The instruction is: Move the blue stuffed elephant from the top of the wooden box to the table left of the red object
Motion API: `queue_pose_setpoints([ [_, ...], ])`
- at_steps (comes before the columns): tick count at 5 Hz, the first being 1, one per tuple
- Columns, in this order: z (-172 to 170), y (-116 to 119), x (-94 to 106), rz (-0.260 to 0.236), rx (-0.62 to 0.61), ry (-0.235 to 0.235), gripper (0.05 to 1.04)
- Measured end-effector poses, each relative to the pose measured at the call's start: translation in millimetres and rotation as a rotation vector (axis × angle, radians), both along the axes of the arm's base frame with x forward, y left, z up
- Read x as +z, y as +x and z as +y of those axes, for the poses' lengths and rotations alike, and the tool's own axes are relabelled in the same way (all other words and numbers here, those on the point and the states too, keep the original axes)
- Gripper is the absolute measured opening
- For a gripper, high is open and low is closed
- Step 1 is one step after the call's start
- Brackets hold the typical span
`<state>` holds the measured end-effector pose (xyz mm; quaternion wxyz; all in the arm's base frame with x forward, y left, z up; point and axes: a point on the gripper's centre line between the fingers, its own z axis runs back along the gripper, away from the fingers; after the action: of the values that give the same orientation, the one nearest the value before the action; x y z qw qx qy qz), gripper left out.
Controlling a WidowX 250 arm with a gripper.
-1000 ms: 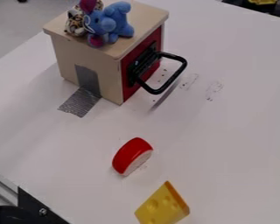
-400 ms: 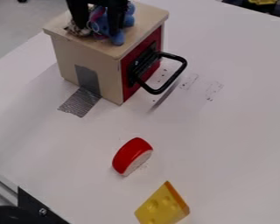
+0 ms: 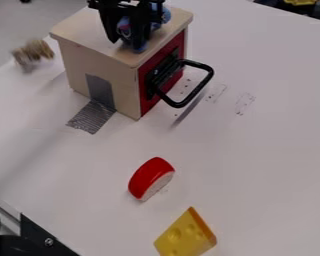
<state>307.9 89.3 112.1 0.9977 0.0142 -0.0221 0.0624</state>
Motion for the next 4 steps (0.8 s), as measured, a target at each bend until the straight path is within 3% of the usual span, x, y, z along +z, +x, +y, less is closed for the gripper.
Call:
queue_pose_setpoints([
  [1, -8, -10, 8.2, 0.001, -0.015, 0.01, 0.331],
  [2, -18, -25, 28.5, -0.034, -0.026, 0.031, 0.204],
  [3, -34, -58, 30.2, -0.035, -0.027, 0.047, 0.108],
  [4, -46, -94, -3.5, 0.059, -0.013, 0.044, 0.087],
])
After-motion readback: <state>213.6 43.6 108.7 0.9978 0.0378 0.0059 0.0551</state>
